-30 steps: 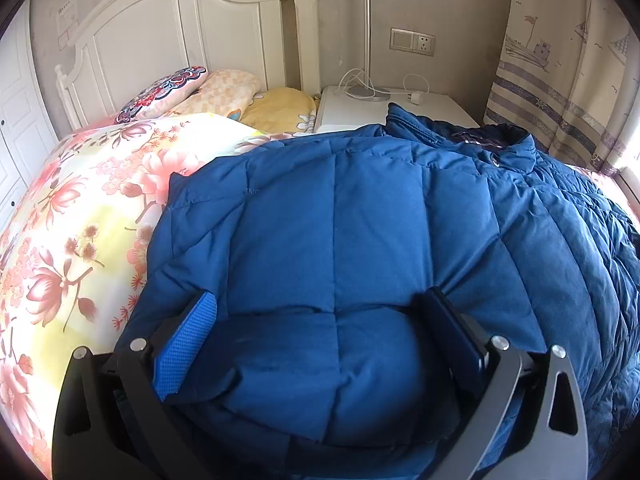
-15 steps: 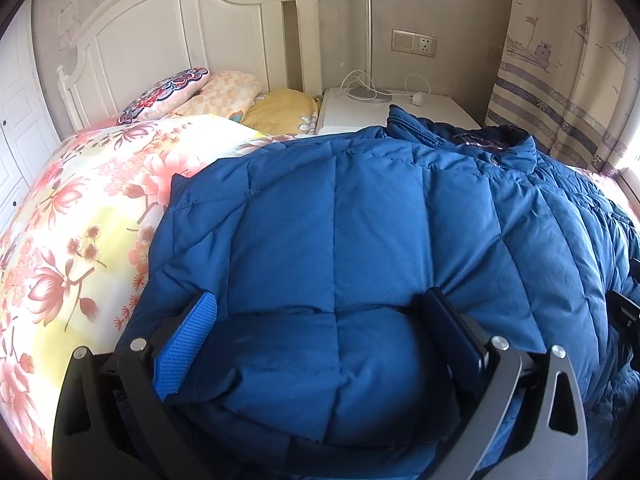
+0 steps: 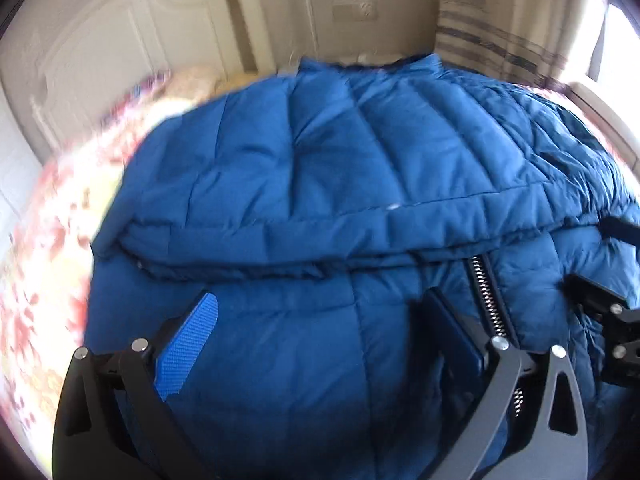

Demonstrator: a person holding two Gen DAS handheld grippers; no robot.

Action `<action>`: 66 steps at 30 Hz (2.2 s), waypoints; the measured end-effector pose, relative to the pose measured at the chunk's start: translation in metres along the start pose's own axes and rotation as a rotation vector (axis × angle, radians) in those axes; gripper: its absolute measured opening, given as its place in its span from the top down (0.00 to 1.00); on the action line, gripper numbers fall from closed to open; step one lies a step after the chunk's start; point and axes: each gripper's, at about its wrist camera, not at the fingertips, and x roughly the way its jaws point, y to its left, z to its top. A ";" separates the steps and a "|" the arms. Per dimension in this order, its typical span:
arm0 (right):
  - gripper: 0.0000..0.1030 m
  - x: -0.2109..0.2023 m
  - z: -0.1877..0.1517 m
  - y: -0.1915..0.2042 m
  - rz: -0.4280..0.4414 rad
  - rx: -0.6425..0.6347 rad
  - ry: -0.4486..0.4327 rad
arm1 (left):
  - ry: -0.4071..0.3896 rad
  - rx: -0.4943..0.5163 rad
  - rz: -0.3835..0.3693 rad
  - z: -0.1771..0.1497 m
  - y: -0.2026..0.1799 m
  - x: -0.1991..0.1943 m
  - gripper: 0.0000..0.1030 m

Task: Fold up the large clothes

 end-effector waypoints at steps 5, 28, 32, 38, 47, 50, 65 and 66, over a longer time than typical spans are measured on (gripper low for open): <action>0.23 -0.035 -0.014 -0.033 -0.053 0.075 -0.074 | -0.064 -0.085 0.015 -0.014 0.043 -0.025 0.02; 0.15 -0.025 -0.055 0.027 0.013 -0.025 0.005 | -0.008 -0.001 -0.048 -0.058 0.006 -0.042 0.02; 0.15 -0.047 -0.069 0.011 -0.020 -0.036 -0.002 | -0.034 -0.054 -0.011 -0.068 0.029 -0.058 0.02; 0.14 -0.043 -0.082 -0.020 0.011 0.051 -0.008 | -0.027 -0.161 -0.025 -0.086 0.067 -0.062 0.02; 0.15 -0.090 -0.111 0.045 0.101 -0.139 -0.094 | -0.140 0.035 -0.056 -0.110 0.002 -0.108 0.02; 0.15 -0.076 -0.115 0.053 0.095 -0.151 -0.040 | -0.093 0.155 0.022 -0.120 -0.025 -0.095 0.02; 0.13 -0.101 -0.167 0.008 0.124 -0.056 -0.064 | -0.080 -0.108 -0.008 -0.175 0.074 -0.114 0.02; 0.13 -0.104 -0.169 0.009 0.110 -0.062 -0.066 | -0.079 -0.103 0.005 -0.177 0.076 -0.117 0.02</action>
